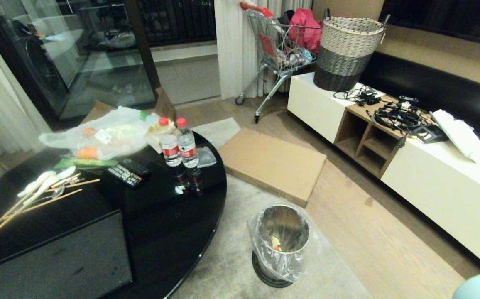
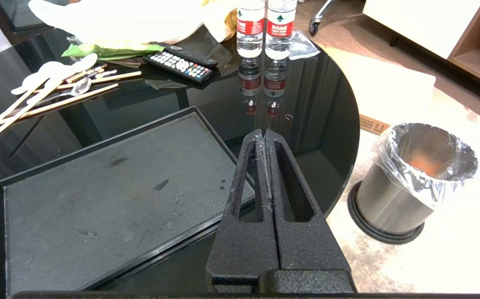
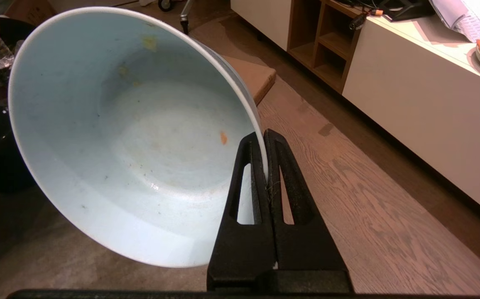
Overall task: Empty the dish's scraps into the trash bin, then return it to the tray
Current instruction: Put the bowl back to the table
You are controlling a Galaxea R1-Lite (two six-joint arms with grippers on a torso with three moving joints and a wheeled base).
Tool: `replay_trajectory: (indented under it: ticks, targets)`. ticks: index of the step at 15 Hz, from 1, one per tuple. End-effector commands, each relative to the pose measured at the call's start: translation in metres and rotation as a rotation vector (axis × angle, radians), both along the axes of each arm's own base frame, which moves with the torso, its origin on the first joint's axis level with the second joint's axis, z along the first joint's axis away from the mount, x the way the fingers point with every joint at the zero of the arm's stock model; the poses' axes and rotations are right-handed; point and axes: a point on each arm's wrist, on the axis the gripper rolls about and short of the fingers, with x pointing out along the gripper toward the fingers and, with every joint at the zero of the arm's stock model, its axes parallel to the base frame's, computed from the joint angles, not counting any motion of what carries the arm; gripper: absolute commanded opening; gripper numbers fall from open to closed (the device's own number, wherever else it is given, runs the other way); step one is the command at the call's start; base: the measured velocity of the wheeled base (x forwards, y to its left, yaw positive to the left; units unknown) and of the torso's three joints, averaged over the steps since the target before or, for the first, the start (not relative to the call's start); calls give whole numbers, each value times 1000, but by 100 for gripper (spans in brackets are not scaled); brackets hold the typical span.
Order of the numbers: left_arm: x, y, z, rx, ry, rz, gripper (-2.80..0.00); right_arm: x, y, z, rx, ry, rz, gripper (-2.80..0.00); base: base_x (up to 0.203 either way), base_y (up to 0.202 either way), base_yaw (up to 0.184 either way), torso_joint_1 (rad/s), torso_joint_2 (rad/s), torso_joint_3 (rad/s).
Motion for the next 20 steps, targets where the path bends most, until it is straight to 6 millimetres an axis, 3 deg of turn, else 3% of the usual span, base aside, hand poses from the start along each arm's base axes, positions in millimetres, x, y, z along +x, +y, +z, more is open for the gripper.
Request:
replay_trajectory:
  ticks: [1, 20]
  targets:
    - [0, 0, 0, 0, -1, -1, -280, 0, 0, 1, 1, -1, 0, -280, 0, 0, 0, 0, 0, 0]
    - [0, 0, 0, 0, -1, 1, -280, 0, 0, 0, -2, 0, 0, -280, 0, 0, 0, 0, 0, 0]
